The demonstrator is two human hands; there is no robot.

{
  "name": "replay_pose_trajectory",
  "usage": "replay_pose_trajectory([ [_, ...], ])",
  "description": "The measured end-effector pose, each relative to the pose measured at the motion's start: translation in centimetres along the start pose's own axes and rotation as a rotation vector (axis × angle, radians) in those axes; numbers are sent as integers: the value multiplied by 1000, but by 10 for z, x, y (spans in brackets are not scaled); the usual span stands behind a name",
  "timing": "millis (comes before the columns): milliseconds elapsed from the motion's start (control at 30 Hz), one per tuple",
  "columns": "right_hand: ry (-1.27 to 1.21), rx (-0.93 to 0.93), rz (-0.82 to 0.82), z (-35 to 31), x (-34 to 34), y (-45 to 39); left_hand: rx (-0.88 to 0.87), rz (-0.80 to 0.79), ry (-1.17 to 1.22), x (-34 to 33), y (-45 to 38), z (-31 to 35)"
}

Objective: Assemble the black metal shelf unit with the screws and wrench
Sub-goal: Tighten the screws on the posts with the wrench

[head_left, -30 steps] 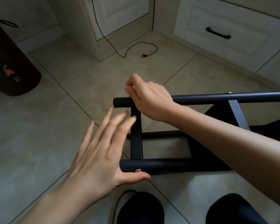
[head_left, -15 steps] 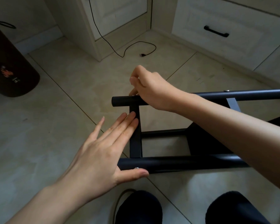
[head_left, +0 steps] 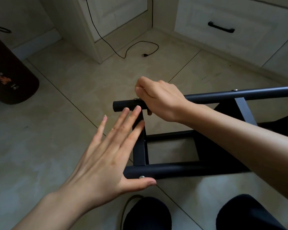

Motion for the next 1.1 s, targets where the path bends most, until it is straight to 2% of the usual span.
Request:
replay_pose_trajectory([
  [367,4,-18,10,-2,1,2,4,-62,20,-2,-3,2],
  [533,-8,-37,-42,-4,1,3,4,-67,42,-1,0,2],
  [600,-146,-50,25,-3,9,8,-6,-69,42,0,-1,3],
  [667,-316,6,199,-9,31,19,1,-69,65,0,-1,1],
  [733,-341,108,358,-17,53,36,7,-80,94,-1,-1,0],
  [800,-374,147,379,-16,62,50,5,-83,111,-2,0,-1],
  [867,-418,102,265,-3,52,59,-2,-78,109,-2,1,0],
  [967,-421,-20,-7,22,16,71,-10,-67,108,-2,1,0],
  [1100,-591,-156,-313,37,-29,88,-5,-58,112,-3,1,0],
])
Point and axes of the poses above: each hand's wrist, its own y-axis away from the middle knuckle, its own x-axis out of the back of the hand, z = x × y, the point moved 9 cm from there along -y, towards the middle knuckle, and after that the axes turned 7 degrees about y, right-handed, at the moved point
